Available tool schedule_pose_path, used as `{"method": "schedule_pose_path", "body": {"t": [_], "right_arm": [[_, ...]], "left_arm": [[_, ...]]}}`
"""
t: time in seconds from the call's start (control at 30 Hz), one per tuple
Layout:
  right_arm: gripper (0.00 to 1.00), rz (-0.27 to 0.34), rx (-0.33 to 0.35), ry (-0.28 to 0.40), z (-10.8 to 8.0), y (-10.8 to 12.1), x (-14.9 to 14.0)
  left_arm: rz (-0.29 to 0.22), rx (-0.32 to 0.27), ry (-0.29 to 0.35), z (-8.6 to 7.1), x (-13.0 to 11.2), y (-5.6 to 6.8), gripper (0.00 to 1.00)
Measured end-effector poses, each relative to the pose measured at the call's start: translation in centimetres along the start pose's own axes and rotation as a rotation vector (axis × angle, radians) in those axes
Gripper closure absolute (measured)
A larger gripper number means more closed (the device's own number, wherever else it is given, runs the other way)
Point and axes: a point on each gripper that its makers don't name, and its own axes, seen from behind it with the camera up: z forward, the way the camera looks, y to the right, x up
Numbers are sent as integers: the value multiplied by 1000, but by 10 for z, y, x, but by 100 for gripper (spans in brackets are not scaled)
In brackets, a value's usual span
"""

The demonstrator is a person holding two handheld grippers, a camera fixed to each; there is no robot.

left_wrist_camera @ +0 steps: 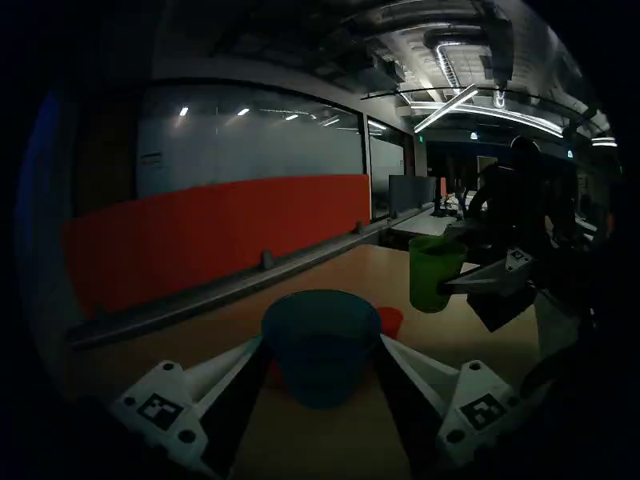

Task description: Pour water

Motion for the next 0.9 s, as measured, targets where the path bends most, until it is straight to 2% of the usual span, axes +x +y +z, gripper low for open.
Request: {"method": "schedule_pose_path", "body": {"t": [0.37,0.67,0.9], "right_arm": [[0,2,4,30,0,-5,15],[0,11,22,39,5,-14,18],[0,6,52,35,14,-28,14]], "left_arm": [[23,33,39,-6,14,-8,16],[53,45,64,-13,23,-5,16],[116,88,77,-22,34,-10,16]]}}
